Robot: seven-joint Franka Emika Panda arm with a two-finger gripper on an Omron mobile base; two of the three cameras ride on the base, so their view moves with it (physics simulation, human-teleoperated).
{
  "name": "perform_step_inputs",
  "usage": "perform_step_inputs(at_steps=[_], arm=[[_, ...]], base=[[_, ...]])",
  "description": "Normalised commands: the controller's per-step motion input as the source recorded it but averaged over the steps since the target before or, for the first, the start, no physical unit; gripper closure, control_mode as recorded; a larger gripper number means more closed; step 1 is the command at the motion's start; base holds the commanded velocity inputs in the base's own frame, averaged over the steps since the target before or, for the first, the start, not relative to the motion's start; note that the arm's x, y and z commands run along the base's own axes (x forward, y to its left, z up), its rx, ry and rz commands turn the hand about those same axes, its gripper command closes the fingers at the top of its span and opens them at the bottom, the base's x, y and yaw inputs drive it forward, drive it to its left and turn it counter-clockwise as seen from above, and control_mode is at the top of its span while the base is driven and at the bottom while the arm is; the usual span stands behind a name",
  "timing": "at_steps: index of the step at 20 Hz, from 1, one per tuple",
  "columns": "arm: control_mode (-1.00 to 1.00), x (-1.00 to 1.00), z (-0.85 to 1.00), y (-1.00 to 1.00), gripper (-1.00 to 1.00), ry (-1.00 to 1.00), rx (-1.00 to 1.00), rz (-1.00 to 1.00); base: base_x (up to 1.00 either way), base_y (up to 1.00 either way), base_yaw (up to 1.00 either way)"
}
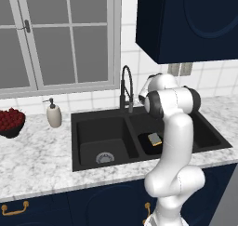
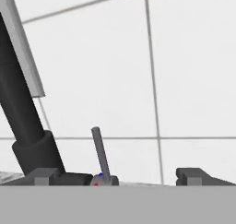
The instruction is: Pick the pan and sponge and place them into the sink. Then turn on the water.
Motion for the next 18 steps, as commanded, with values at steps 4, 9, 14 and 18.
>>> perform_step_inputs(at_steps=[4,9,14,18], arm=[[-1.0,0.09,0.0,0.0,-1.0,0.0,0.0,0.0],[-1.0,0.08,0.0,0.03,-1.0,0.0,0.0,0.0],[-1.0,0.15,0.0,0.03,-1.0,0.0,0.0,0.0],[-1.0,0.13,0.0,0.0,-1.0,0.0,0.0,0.0]], base=[[0.0,0.0,0.0],[0.0,0.0,0.0],[0.0,0.0,0.0],[0.0,0.0,0.0]])
